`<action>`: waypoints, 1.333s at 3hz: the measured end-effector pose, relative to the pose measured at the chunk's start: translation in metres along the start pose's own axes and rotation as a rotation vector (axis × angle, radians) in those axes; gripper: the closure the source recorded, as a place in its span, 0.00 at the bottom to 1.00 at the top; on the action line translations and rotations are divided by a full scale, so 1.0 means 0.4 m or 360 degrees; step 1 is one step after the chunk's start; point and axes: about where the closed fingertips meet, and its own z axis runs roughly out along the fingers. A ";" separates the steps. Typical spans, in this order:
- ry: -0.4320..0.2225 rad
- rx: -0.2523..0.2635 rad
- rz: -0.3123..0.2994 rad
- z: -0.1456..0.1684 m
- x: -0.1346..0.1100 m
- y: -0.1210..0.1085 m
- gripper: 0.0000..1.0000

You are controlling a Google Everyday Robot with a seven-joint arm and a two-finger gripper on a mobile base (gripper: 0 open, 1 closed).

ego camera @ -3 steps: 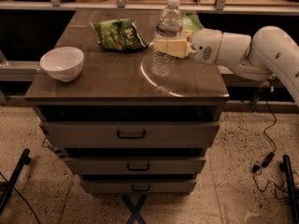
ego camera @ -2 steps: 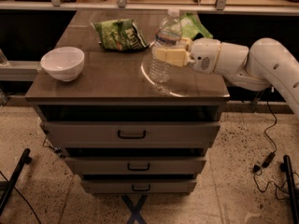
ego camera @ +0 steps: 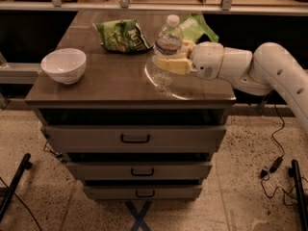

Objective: Place water bottle upright

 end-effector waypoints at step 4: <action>0.0384 -0.0175 0.0412 0.021 0.116 0.030 0.00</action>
Offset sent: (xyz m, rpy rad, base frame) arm -0.0049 0.0114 -0.0476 -0.2165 0.2808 0.1123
